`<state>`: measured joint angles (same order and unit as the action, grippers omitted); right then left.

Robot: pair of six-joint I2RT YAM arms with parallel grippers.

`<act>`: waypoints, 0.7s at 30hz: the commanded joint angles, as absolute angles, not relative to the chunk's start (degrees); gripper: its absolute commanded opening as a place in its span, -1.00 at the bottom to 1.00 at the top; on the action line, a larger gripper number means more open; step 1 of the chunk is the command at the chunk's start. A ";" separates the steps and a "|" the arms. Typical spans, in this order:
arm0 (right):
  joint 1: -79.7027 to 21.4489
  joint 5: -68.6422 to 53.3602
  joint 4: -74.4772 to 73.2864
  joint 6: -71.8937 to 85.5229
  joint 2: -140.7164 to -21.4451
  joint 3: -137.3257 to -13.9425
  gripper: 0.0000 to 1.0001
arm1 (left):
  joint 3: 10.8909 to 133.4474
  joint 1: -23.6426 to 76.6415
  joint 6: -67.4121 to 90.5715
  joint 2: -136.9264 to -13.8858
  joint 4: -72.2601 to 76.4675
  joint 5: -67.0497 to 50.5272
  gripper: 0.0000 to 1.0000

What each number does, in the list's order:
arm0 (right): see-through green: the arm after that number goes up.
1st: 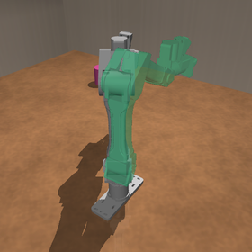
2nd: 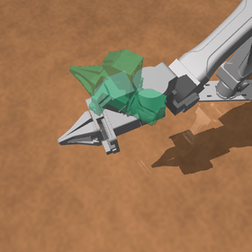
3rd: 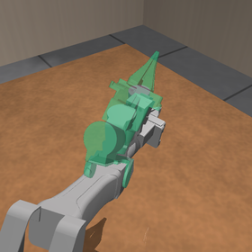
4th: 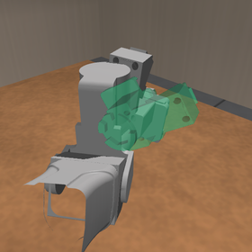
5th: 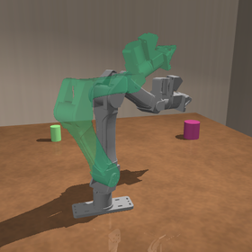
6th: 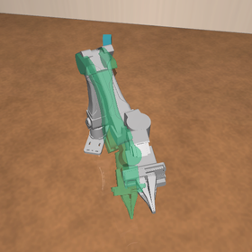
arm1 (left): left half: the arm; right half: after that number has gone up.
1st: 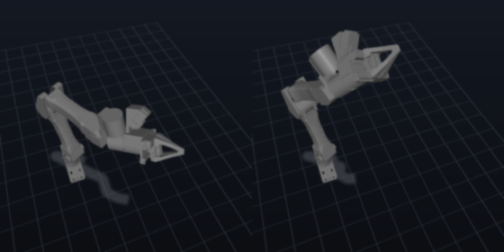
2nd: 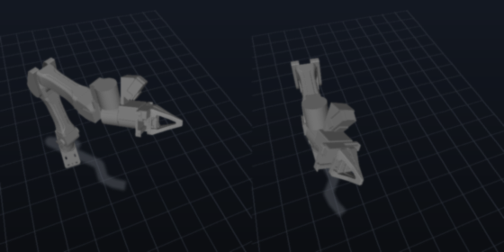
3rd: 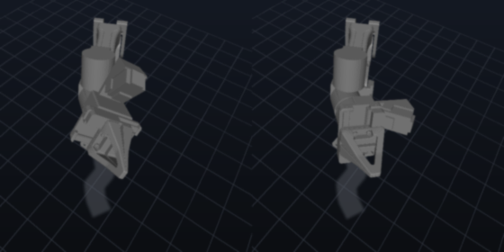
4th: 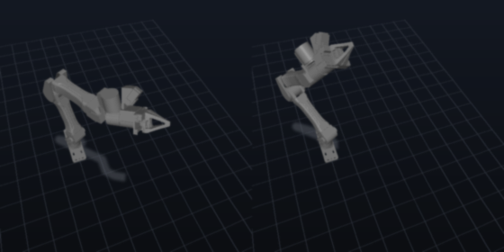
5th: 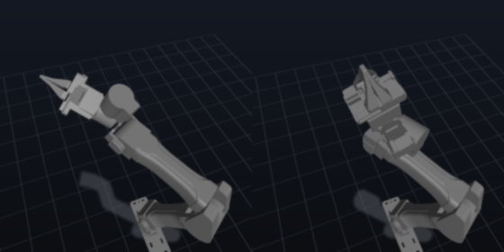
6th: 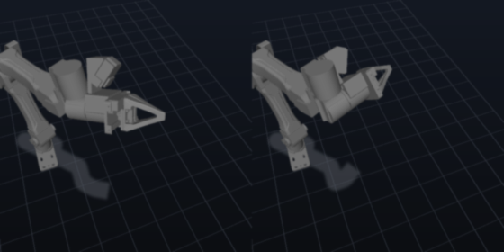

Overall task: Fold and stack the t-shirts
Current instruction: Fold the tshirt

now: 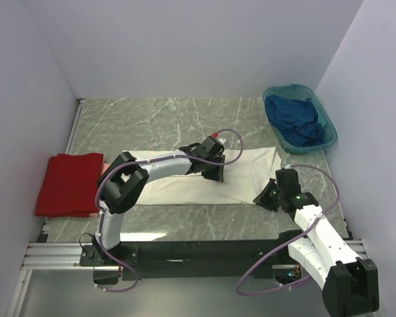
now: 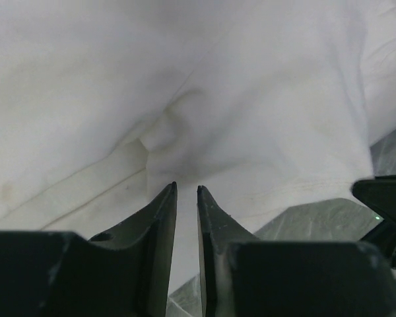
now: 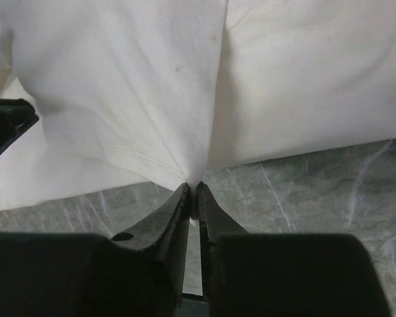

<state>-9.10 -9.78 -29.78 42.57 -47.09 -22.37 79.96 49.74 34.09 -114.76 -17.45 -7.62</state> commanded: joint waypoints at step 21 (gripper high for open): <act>-13.09 -0.36 -15.12 45.35 -76.71 -47.02 -0.25 | 63.11 35.77 41.39 -97.56 -21.88 16.51 -0.53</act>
<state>-12.67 -3.49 -19.51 43.90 -72.12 -44.66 64.34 35.27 40.14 -99.96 -21.96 11.31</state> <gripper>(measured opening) 0.372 0.239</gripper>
